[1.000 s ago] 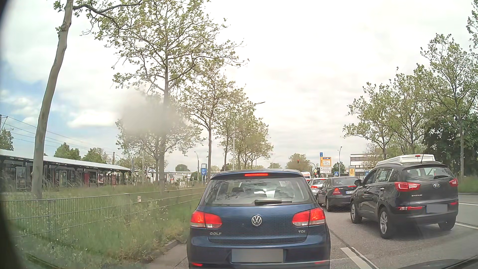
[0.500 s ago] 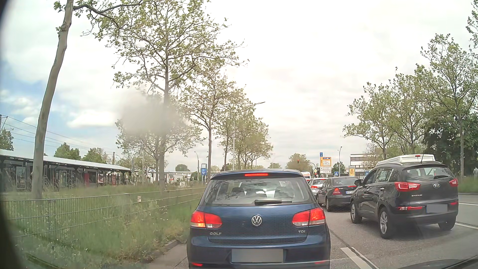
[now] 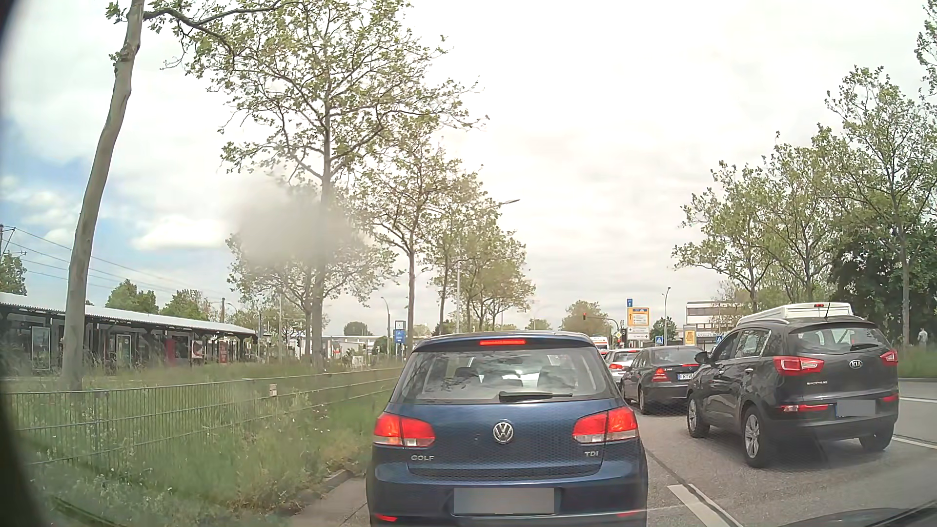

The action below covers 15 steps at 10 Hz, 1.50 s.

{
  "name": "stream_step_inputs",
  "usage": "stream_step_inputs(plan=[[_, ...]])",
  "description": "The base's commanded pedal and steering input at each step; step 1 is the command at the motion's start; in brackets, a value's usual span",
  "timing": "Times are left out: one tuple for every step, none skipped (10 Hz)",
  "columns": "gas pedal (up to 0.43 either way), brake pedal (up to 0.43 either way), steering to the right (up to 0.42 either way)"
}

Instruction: Follow the waypoints while adhering to traffic rules and regulations

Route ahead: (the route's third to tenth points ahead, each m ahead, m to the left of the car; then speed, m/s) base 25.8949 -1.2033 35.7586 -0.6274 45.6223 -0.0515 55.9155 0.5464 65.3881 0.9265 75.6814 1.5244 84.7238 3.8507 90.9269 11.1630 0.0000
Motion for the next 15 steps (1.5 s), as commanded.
stream_step_inputs(plan=[[0.0,0.25,-0.005],[0.0,0.25,-0.005],[0.0,0.25,-0.005],[0.0,0.25,-0.005],[0.0,0.25,-0.005],[0.0,0.25,-0.005],[0.0,0.256,-0.005],[0.0,0.25,-0.005],[0.0,0.256,-0.005],[0.0,0.25,-0.005],[0.0,0.25,-0.005],[0.0,0.25,-0.005],[0.0,0.25,-0.005],[0.0,0.256,-0.005],[0.0,0.256,-0.005]])
